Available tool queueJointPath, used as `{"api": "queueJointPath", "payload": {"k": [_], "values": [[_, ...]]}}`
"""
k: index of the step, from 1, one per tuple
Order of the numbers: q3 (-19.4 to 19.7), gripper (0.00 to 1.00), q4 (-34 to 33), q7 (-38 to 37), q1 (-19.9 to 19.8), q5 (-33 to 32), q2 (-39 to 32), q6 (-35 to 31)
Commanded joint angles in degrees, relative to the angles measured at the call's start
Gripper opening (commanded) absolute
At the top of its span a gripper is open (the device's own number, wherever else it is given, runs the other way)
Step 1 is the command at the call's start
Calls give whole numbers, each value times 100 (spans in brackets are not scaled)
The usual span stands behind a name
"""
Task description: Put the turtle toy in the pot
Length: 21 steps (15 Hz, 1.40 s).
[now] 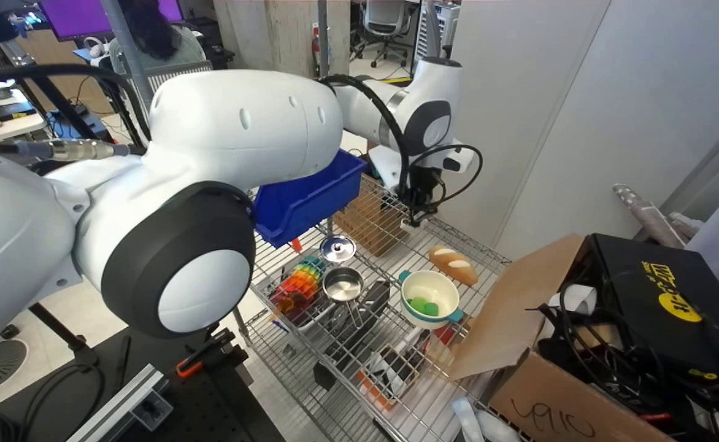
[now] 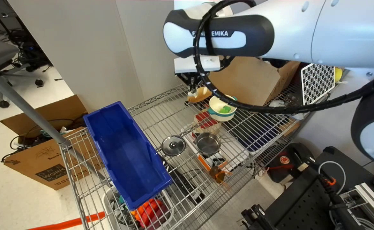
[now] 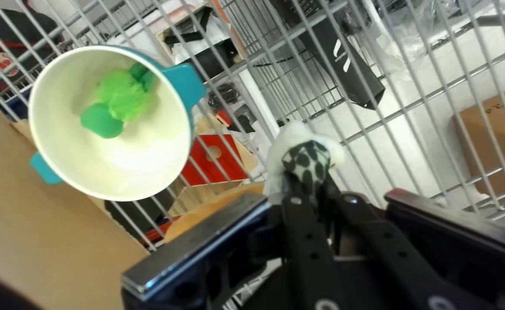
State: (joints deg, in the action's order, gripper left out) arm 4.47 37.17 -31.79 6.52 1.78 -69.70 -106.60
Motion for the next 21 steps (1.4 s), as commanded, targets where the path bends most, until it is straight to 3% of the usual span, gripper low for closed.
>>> {"api": "queueJointPath", "payload": {"k": [1, 8, 15, 16, 18, 21], "values": [[94, 3, 540, -108, -304, 35, 343, 238], [217, 3, 1331, -62, -707, -4, 270, 160], [166, 3, 1834, 200, -743, -26, 290, -139], [182, 35, 1856, 214, -735, -43, 296, -157], [189, 43, 1897, 244, -734, -54, 324, -255], [168, 64, 2003, 314, -733, -34, 438, -291]]}}
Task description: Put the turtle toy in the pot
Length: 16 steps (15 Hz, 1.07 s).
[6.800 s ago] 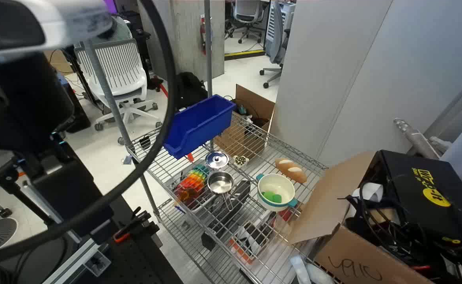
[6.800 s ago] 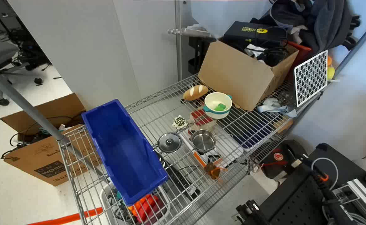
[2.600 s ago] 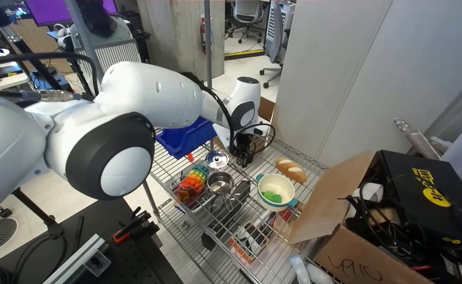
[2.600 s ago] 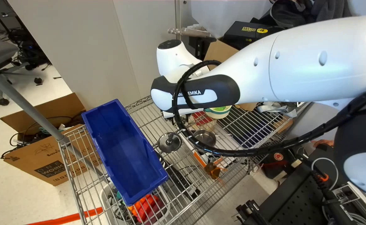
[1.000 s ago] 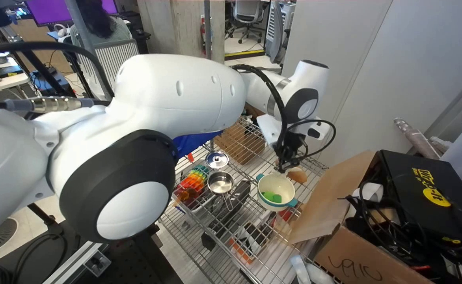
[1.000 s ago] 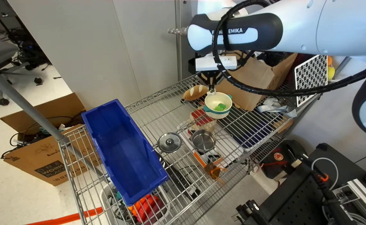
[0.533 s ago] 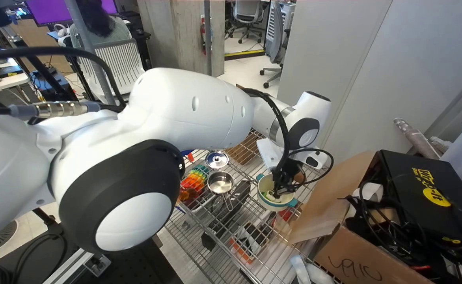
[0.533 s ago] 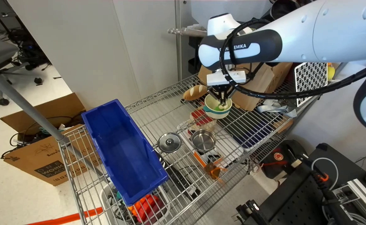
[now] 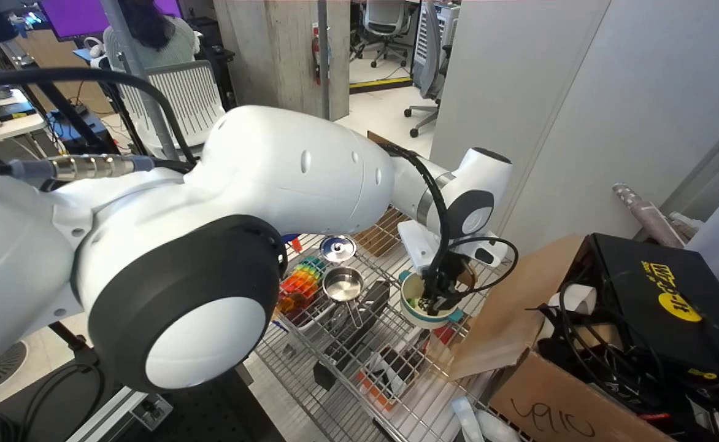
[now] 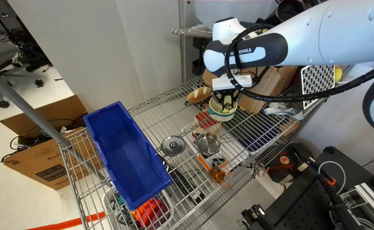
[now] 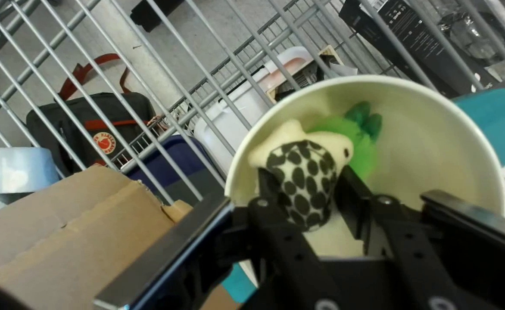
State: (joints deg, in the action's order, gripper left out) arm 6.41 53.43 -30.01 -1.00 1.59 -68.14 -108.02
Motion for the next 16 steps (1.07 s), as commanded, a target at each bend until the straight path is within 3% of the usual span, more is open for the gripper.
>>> {"api": "queueJointPath", "payload": {"k": [1, 5, 11, 12, 16], "values": [[-47, 73, 458, 175, 26, 3, 363, -127], [-157, 99, 848, 334, 80, 45, 757, -68], [-491, 100, 1948, 893, 135, 274, 2005, 214], [-304, 100, 1197, 622, 194, 151, 1329, 93], [-396, 100, 1720, 789, 213, 247, 1873, 236]]}}
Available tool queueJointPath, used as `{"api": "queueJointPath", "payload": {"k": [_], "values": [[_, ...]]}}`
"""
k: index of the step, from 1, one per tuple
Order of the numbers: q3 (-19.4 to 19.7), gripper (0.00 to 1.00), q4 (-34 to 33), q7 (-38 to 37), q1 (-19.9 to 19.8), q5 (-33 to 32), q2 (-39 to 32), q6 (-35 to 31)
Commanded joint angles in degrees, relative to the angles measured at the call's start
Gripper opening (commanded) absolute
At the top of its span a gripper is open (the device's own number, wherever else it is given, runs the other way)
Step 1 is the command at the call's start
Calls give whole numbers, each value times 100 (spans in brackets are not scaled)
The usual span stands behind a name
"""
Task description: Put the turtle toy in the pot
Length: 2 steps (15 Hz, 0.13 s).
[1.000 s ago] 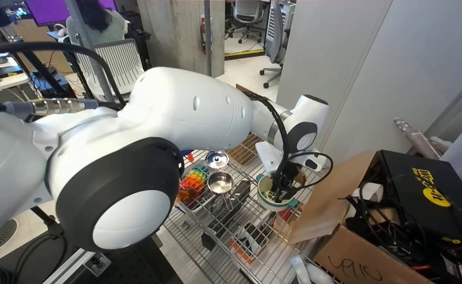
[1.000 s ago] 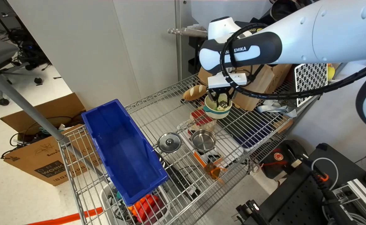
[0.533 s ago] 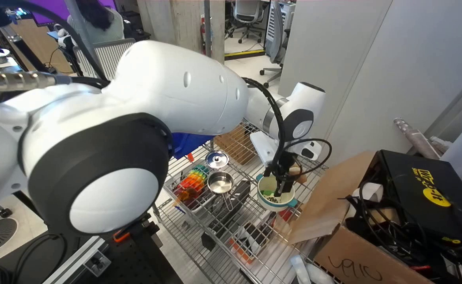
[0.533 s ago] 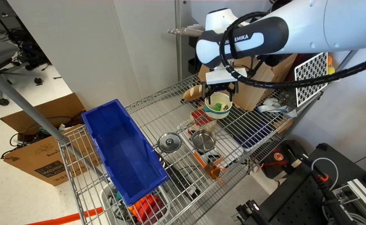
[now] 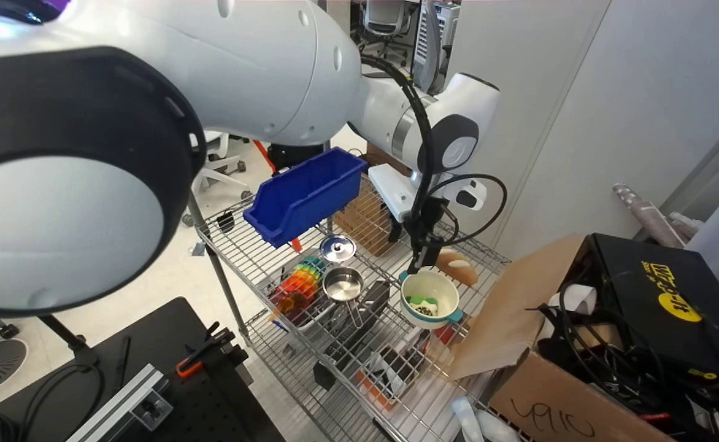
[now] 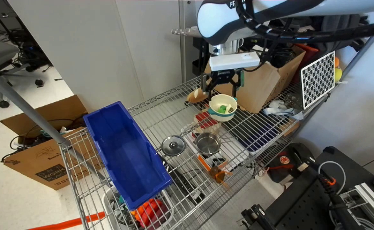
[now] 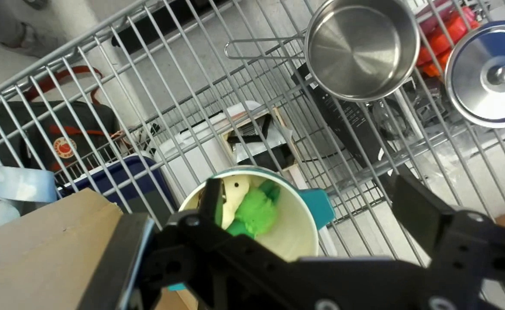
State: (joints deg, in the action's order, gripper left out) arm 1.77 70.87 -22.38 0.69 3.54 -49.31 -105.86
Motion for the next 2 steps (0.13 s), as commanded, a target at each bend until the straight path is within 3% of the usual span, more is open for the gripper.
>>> {"api": "queueJointPath", "payload": {"k": [1, 2], "values": [[67, 100, 10, 39, 41, 56, -5, 19], [68, 100, 38, 46, 39, 57, -5, 19]]}}
